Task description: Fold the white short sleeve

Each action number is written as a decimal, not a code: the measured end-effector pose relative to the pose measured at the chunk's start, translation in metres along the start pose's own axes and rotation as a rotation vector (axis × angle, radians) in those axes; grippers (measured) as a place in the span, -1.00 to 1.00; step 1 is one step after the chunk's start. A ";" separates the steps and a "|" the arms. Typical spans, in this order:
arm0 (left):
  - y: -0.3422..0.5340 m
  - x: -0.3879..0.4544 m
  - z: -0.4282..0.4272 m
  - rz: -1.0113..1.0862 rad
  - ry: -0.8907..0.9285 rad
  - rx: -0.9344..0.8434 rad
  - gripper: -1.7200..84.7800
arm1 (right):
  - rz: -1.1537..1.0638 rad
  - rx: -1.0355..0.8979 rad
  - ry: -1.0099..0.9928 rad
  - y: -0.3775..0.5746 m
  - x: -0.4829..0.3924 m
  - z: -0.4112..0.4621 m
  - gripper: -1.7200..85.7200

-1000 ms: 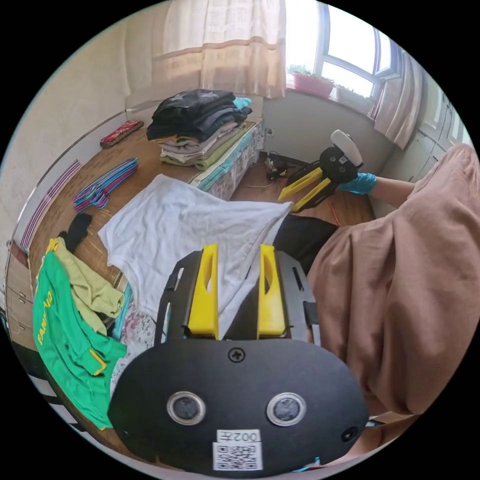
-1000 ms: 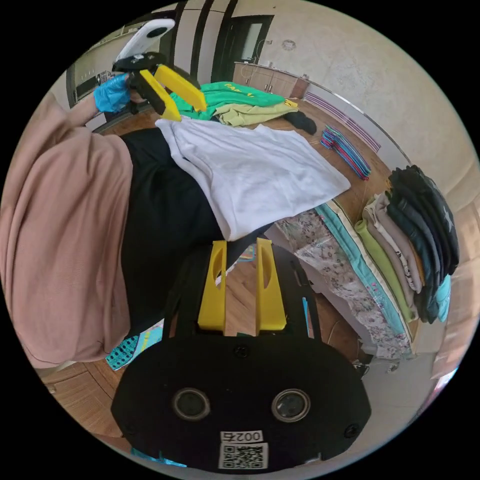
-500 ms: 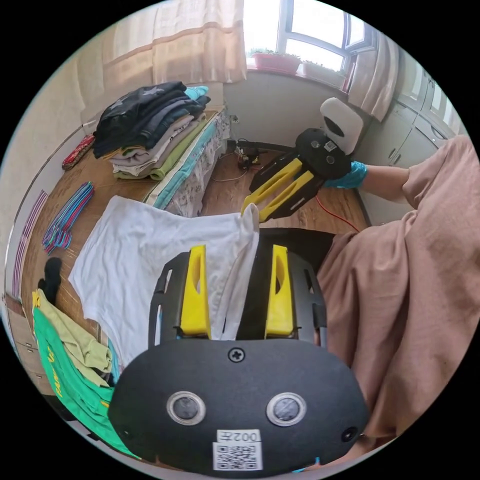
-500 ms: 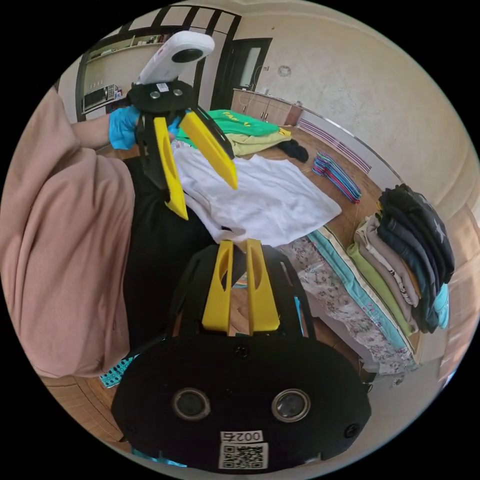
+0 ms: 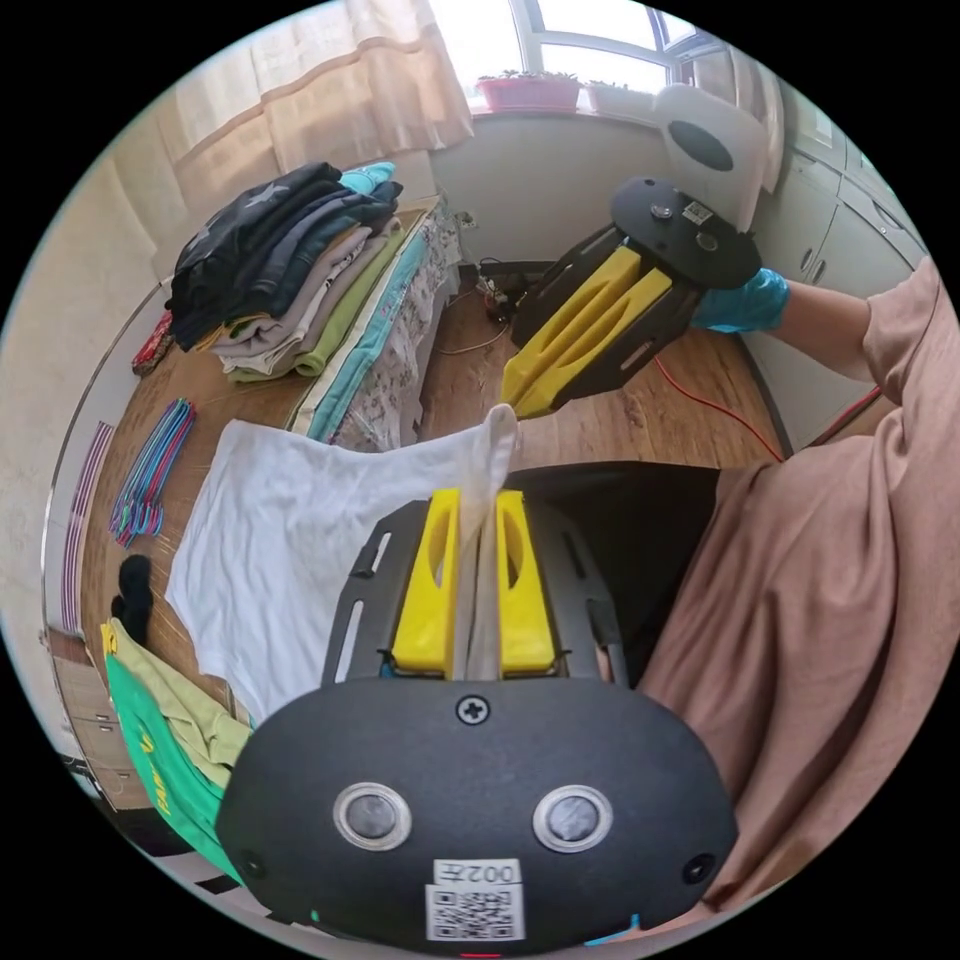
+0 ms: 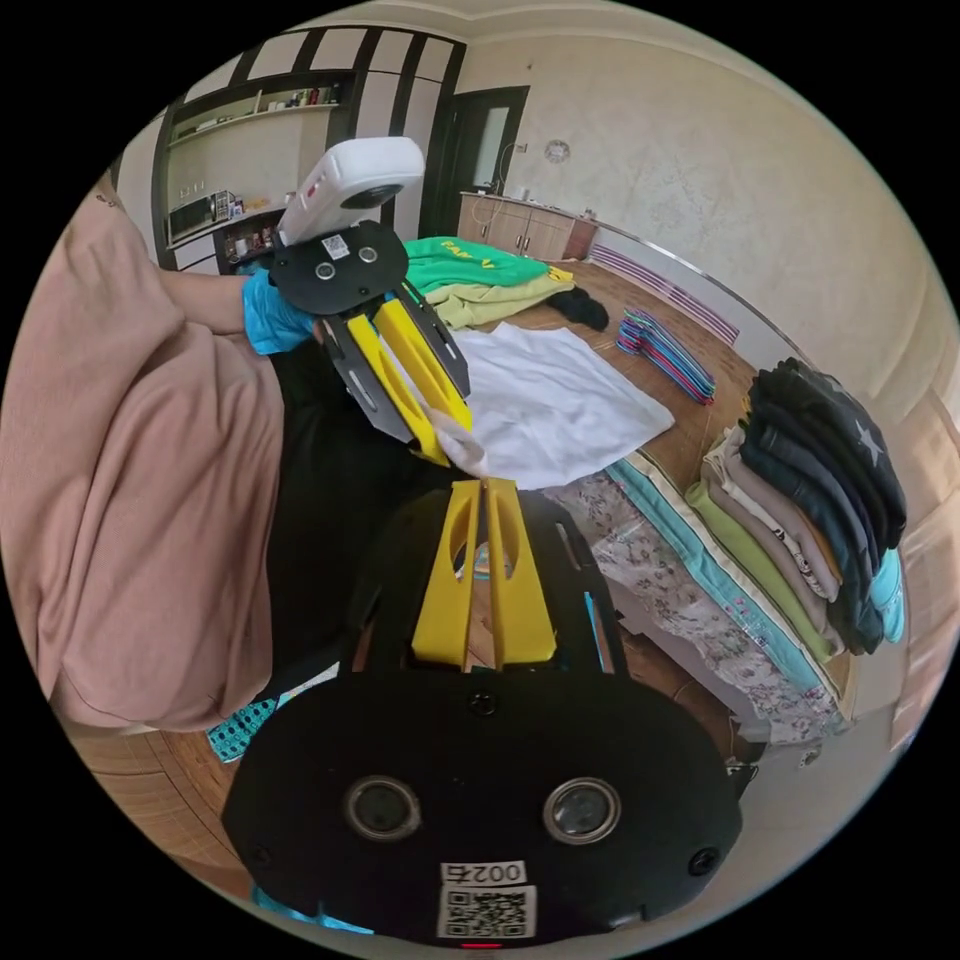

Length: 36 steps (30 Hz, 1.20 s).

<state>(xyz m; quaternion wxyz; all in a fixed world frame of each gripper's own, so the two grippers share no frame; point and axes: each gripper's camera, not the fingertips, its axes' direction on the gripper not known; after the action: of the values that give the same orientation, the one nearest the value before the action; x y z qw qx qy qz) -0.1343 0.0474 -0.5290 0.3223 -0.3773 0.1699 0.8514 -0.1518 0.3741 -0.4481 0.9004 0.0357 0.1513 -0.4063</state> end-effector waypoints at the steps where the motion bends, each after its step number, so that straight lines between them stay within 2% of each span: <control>1: 0.000 0.000 -0.002 -0.003 -0.004 0.004 -0.92 | 0.005 -0.012 0.009 -0.001 0.001 0.001 -0.81; 2: -0.001 0.001 -0.005 -0.008 -0.010 0.011 -0.93 | 0.007 -0.024 0.017 -0.003 0.001 0.003 -0.73; 6: -0.005 0.000 -0.017 -0.020 -0.013 0.024 -0.95 | -0.031 -0.004 0.048 -0.014 -0.003 0.012 -0.68; 9: -0.008 -0.001 -0.025 -0.024 -0.013 0.029 -0.95 | -0.117 -0.006 0.074 -0.030 -0.007 0.022 -0.72; 13: -0.009 -0.003 -0.033 -0.040 -0.018 0.036 -0.94 | -0.220 -0.018 0.037 -0.052 -0.005 0.027 -0.88; 17: -0.002 -0.008 -0.047 -0.129 -0.014 0.086 -0.81 | -0.222 0.029 0.018 -0.063 0.005 0.021 -0.97; 20: 0.005 -0.008 -0.048 -0.184 -0.080 0.043 -0.67 | -0.178 0.069 0.034 -0.070 0.013 0.016 -0.98; 22: 0.011 -0.010 -0.048 -0.237 -0.125 0.013 -0.65 | -0.150 0.090 0.037 -0.074 0.017 0.014 -0.98; 30: 0.038 -0.026 -0.056 -0.438 -0.334 -0.142 -0.76 | -0.097 0.150 0.100 -0.089 0.029 0.010 -0.98; 36: 0.062 -0.043 -0.067 -0.524 -0.401 -0.225 -0.82 | -0.075 0.188 0.126 -0.091 0.040 0.007 -0.98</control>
<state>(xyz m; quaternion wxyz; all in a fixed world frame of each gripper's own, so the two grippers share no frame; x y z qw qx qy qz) -0.1187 -0.0514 -0.5381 0.5135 -0.2665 -0.0942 0.8102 -0.1927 0.2837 -0.4477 0.8661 0.1398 0.1699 -0.4489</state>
